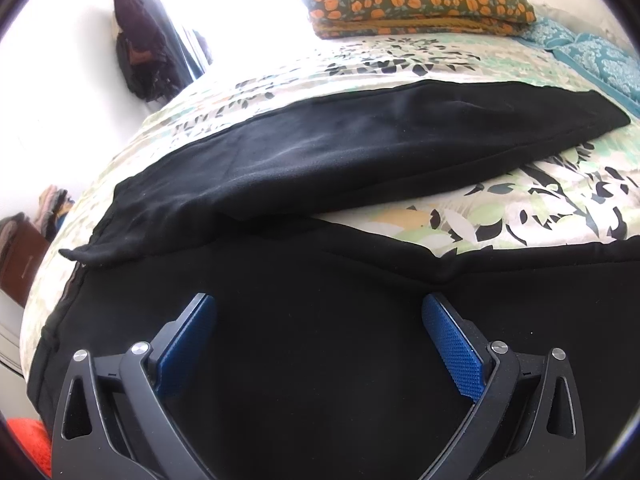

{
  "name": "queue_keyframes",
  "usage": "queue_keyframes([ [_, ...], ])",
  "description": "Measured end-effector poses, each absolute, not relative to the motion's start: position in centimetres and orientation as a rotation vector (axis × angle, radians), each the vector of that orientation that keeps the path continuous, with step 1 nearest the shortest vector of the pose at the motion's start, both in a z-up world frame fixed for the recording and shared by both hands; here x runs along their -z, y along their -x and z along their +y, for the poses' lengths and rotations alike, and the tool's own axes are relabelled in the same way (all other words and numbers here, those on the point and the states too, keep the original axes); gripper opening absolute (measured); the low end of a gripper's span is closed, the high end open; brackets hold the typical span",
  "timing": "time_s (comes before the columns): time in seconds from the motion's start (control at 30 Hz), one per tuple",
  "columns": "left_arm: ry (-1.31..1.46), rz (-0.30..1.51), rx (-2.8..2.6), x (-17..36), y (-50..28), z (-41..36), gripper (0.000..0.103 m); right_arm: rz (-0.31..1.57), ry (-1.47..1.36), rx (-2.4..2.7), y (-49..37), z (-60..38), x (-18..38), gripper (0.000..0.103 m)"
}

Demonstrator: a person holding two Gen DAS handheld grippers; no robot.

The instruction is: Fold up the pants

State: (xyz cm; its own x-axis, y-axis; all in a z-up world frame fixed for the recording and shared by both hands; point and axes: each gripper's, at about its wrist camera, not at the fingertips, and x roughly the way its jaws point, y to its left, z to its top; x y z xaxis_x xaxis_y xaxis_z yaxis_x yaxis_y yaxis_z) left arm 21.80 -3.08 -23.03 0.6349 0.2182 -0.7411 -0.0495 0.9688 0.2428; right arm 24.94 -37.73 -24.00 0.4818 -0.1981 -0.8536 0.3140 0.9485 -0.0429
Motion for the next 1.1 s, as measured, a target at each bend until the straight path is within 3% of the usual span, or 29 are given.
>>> queue_keyframes([
  [1.1,-0.117,0.871,-0.111,23.2,-21.8,-1.9,0.102,1.021,-0.124,0.312,-25.0,-37.7,24.0,0.103],
])
